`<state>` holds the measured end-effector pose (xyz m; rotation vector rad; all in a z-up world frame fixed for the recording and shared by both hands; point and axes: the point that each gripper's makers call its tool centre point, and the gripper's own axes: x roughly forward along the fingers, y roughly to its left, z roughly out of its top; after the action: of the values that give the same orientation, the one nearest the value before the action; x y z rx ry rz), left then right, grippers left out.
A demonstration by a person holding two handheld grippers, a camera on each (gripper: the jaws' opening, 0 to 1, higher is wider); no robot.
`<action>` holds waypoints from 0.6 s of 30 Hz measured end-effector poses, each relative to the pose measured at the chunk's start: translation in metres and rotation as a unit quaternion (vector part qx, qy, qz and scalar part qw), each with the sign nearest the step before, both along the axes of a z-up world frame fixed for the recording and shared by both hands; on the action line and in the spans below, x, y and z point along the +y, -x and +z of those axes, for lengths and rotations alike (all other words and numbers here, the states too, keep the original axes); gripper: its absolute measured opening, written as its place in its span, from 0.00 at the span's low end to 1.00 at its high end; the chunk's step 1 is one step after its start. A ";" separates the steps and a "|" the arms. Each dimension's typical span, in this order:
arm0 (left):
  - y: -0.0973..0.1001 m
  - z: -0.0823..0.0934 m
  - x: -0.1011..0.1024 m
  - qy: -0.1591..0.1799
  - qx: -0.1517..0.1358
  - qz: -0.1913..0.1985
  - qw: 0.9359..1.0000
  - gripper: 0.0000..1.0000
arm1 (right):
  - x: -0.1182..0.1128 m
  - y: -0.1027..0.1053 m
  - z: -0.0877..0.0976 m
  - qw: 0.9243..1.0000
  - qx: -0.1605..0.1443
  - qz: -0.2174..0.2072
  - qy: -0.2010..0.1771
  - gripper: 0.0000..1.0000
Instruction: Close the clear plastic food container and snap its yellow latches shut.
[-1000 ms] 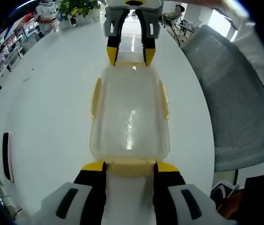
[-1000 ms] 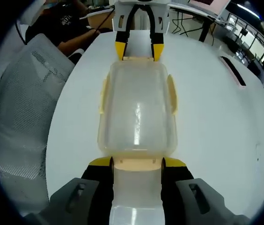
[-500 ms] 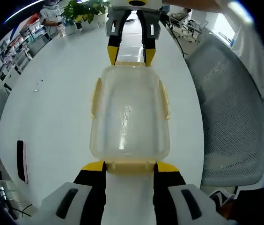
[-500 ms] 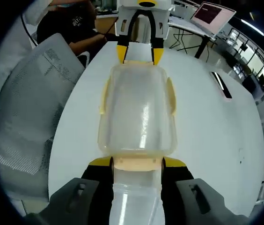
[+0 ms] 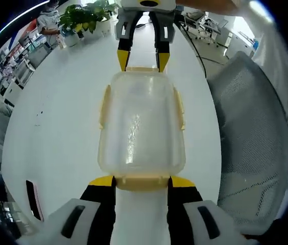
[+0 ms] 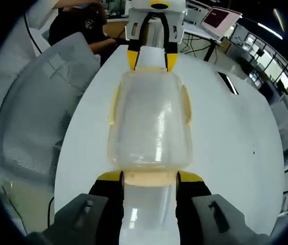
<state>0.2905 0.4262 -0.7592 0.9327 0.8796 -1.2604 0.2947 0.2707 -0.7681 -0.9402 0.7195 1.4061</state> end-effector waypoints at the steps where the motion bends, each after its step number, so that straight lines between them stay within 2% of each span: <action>1: -0.001 0.000 -0.009 -0.001 0.001 -0.002 1.000 0.33 | -0.009 0.000 0.000 1.000 -0.001 -0.002 0.000 0.36; 10: -0.011 -0.005 -0.064 0.002 0.006 -0.020 1.000 0.33 | -0.067 -0.004 -0.001 1.000 0.005 -0.022 0.004 0.36; 18: -0.019 -0.007 -0.101 -0.010 0.011 -0.047 0.999 0.33 | -0.102 -0.003 -0.002 0.999 0.012 -0.045 0.007 0.36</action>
<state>0.3094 0.3250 -0.7662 0.9870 0.8747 -1.3475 0.2979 0.1692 -0.7703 -0.8931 0.7812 1.3364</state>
